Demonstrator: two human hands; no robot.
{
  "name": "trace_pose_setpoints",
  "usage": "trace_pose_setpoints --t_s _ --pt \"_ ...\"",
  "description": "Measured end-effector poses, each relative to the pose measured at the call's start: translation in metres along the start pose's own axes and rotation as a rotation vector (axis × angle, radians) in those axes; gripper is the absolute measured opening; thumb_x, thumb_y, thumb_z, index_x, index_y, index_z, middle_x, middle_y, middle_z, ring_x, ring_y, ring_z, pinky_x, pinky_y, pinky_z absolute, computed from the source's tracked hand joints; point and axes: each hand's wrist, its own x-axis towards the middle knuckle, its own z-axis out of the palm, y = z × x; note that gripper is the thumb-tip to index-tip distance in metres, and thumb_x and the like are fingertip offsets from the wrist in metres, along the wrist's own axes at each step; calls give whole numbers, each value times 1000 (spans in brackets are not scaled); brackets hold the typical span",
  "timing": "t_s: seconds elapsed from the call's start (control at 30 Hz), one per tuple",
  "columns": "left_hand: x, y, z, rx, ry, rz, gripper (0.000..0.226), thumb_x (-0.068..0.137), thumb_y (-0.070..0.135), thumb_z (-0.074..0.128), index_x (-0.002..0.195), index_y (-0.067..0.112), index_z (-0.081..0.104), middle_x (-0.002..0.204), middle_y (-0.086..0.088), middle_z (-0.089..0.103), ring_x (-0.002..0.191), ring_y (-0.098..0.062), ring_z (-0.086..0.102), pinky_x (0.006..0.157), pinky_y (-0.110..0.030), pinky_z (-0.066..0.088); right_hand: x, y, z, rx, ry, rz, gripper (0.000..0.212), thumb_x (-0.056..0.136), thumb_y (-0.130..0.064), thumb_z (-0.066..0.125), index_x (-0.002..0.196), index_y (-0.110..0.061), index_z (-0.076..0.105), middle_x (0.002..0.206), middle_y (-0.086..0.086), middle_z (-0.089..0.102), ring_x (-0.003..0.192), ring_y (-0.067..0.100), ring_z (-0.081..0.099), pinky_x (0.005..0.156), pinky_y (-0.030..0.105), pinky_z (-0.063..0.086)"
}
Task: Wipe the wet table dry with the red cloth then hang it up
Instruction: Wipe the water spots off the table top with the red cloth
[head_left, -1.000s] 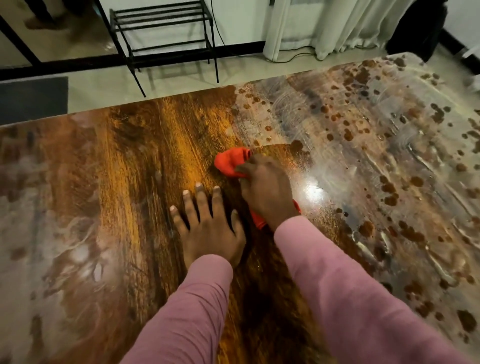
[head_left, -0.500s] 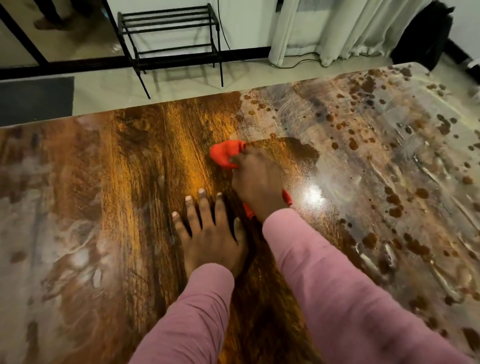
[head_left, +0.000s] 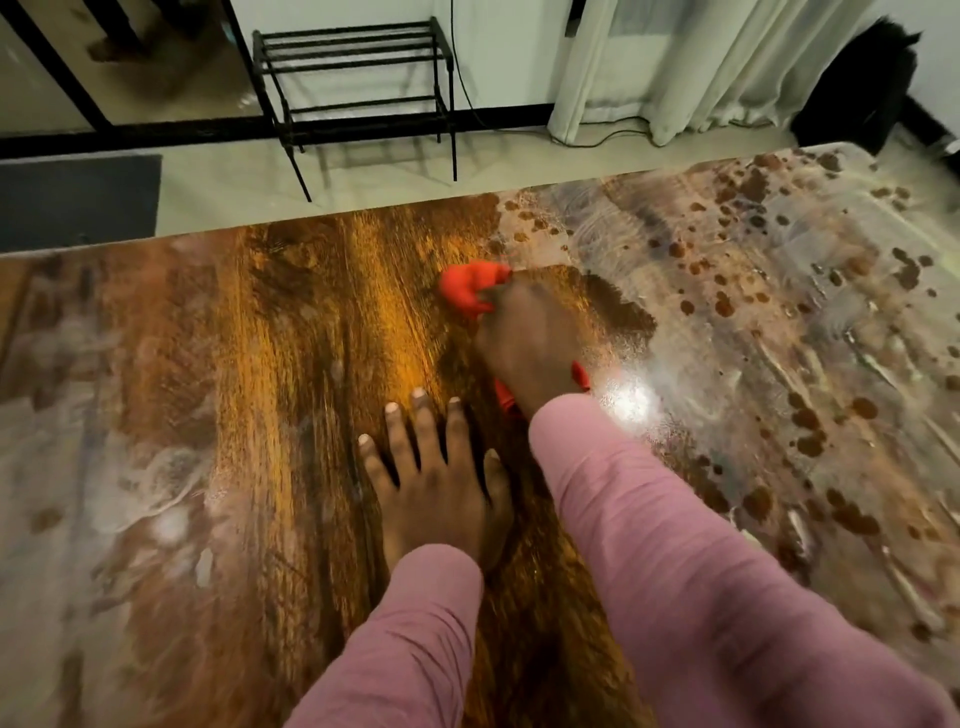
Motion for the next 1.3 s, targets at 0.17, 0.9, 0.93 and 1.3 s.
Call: trace_pose_setpoints --t_s 0.17,0.9,0.93,1.3 --pt "-2 0 -1 0 1 13 69 91 54 12 152 24 23 161 -10 16 148 -34 5 116 -58 -1 17 28 -8 -89 -45 -113 29 88 -15 58 114 -23 67 106 8 64 94 27 60 76 37 52" --pt "0 0 -3 -41 -14 24 66 93 53 13 153 26 16 162 -8 8 148 -32 -3 115 -56 -9 65 32 -12 -86 49 168 27 84 -11 57 109 -16 69 104 15 66 91 34 63 74 36 49" --pt "-3 -1 -4 -60 -5 19 66 92 54 14 152 27 19 162 -7 10 148 -32 -1 115 -55 -9 62 30 -12 -88 20 154 28 85 -13 56 111 -14 67 105 17 65 94 36 61 77 39 50" --pt "144 27 -32 -236 232 15 51 88 26 49 138 21 39 154 -7 30 146 -30 14 119 -51 1 63 15 11 -49 -74 -251 31 84 -12 56 110 -22 69 104 6 66 97 28 58 80 36 51"
